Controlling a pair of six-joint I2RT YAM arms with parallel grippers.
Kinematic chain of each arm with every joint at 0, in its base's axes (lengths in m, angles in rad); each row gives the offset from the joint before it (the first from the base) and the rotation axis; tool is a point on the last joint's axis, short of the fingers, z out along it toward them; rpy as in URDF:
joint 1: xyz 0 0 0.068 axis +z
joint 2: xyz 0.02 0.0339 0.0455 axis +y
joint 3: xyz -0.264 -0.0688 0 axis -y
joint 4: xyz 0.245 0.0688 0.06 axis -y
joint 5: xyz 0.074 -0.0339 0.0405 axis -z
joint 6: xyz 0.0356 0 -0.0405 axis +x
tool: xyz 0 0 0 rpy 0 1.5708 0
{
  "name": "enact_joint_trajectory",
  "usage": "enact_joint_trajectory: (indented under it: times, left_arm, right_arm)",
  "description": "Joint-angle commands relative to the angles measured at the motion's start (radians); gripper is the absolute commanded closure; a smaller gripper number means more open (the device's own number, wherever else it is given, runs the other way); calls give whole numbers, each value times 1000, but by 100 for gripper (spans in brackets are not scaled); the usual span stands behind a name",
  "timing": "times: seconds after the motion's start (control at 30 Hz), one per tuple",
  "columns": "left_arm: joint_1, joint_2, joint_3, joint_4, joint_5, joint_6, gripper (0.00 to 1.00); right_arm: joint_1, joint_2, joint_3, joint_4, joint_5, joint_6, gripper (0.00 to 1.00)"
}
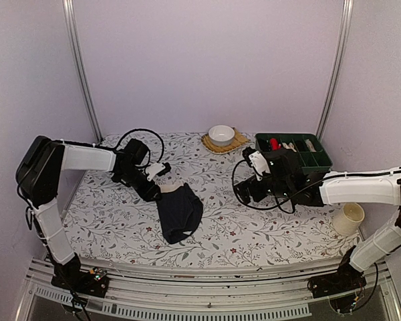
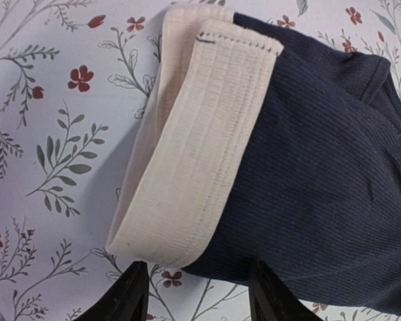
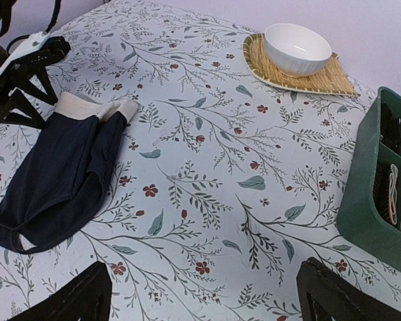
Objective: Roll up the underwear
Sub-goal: Move the underwear to the center of the board.
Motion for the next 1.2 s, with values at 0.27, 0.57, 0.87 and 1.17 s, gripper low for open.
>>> enact_joint_trajectory:
  times: [0.27, 0.57, 0.87, 1.17]
  left_arm:
    - [-39, 178, 152, -18, -68, 3, 51]
    - [-280, 364, 472, -120, -87, 159, 44]
    - [-296, 163, 427, 39, -66, 236, 21]
    - [-317, -116, 14, 82, 21, 417, 13]
  right_arm:
    - [14, 29, 26, 8, 3, -12, 1]
    - [14, -2, 12, 16, 31, -19, 1]
    - [15, -45, -10, 20, 90, -19, 1]
    - [14, 43, 40, -47, 145, 12, 1]
